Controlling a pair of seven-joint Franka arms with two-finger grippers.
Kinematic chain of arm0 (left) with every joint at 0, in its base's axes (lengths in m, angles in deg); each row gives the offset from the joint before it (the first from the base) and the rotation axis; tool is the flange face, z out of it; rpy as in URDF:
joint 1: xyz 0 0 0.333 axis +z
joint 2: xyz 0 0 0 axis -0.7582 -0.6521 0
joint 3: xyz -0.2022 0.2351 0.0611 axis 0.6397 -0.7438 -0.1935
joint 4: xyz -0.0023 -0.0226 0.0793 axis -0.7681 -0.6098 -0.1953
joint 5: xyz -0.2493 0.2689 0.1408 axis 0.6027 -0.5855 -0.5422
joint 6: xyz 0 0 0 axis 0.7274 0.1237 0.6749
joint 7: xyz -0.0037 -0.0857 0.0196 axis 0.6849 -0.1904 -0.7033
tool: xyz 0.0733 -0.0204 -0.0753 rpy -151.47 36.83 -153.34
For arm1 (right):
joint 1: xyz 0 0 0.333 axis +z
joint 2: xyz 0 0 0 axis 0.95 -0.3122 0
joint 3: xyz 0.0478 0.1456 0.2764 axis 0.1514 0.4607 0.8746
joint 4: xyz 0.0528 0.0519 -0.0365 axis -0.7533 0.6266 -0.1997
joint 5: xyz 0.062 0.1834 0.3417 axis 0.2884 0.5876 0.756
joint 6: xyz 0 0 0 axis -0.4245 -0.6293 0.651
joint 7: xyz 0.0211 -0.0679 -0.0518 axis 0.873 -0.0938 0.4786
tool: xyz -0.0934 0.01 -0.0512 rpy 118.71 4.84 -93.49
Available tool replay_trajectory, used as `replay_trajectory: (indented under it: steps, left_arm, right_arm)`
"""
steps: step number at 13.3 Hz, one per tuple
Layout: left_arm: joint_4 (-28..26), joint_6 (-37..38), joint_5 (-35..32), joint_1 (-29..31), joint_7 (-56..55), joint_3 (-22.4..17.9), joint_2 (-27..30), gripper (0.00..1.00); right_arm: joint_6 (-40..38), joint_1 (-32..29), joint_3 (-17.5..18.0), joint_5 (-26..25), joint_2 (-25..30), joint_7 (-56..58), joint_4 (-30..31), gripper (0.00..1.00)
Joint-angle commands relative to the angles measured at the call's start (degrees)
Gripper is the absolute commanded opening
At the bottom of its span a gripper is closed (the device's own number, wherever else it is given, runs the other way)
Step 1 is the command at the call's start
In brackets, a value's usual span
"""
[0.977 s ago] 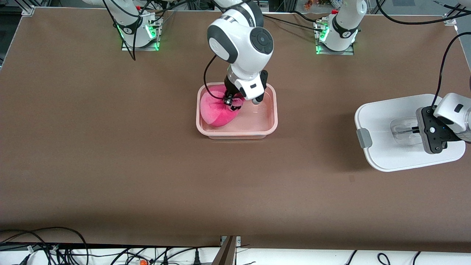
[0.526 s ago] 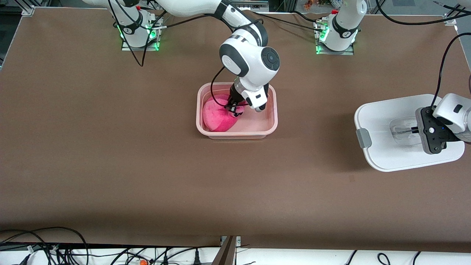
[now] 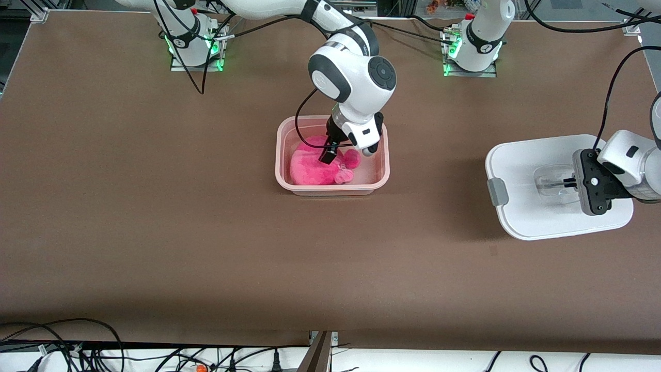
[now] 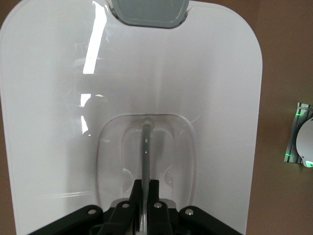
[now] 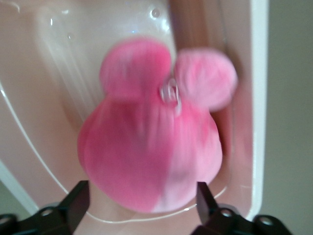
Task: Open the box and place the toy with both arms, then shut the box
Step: 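Open the right gripper and withdraw while the left gripper lifts the lid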
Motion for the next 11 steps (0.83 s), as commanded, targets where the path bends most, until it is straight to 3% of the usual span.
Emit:
replay_trajectory:
  steps: [1,3,5,7,9,11]
  left_arm:
    - [1.3,0.7,1.3,-1.8,0.6,-0.2,-0.3,0.00]
    - [1.2,0.6,1.1,-4.7,-1.5,-0.3,-0.3,0.00]
    - [0.9,0.4,1.6,-6.4,-1.8,-0.2,-0.8,0.00]
    - [0.8,-1.0,1.8,-9.9,-2.9,-0.2,-0.8,0.00]
    - [0.2,-1.1,1.9,-13.6,-5.5,-0.2,-1.0,0.00]
    - [0.2,-3.1,2.5,-18.6,-10.3,-0.2,-1.5,0.00]
  right_arm:
    - [-1.0,-0.1,-0.2,0.0,3.0,-0.6,-0.3,1.00]
    - [-0.4,-3.6,-0.9,1.3,6.6,-0.7,-0.3,1.00]
    - [0.9,-11.6,-0.2,6.3,9.7,-0.8,-0.5,1.00]
    - [-0.3,-15.2,-0.8,11.1,14.1,-1.6,-0.2,1.00]
    - [-4.5,-16.1,-5.1,12.0,17.7,-1.6,0.5,1.00]
    - [-8.6,-17.7,-8.5,17.2,22.1,-1.9,3.0,1.00]
